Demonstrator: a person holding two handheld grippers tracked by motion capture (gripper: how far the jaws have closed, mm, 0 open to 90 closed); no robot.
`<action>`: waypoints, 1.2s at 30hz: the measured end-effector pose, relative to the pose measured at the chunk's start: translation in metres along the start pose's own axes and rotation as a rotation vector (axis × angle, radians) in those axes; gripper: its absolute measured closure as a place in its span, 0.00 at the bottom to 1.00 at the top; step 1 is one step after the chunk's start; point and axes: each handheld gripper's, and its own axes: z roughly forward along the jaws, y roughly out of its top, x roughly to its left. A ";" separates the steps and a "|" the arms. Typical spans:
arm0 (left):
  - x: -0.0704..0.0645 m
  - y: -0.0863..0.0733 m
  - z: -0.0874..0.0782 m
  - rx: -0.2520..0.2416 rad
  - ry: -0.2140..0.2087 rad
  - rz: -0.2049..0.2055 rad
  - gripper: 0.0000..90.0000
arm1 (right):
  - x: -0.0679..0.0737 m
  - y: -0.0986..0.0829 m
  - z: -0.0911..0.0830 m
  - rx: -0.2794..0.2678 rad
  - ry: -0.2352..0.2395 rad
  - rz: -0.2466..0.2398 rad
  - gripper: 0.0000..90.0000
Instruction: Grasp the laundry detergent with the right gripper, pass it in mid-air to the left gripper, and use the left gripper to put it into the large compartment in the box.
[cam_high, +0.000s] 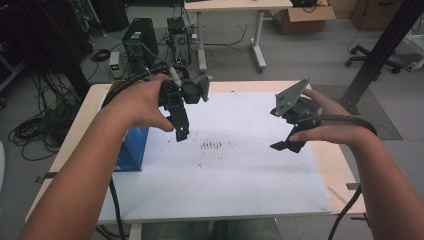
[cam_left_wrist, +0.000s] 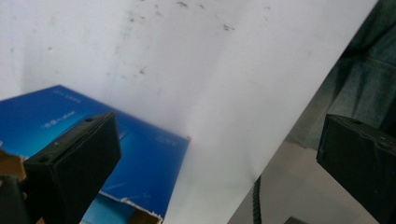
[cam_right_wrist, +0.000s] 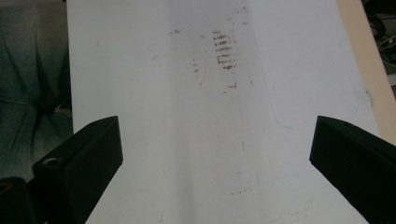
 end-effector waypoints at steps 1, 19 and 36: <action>-0.005 0.003 0.004 0.010 -0.003 0.035 0.00 | 0.001 0.003 0.001 0.024 0.007 -0.002 0.03; -0.019 0.019 0.028 0.021 -0.083 0.203 0.00 | -0.006 0.008 0.024 0.234 0.083 -0.036 0.04; -0.017 0.017 0.031 0.002 -0.099 0.225 0.00 | -0.010 0.010 0.039 0.262 0.107 -0.059 0.04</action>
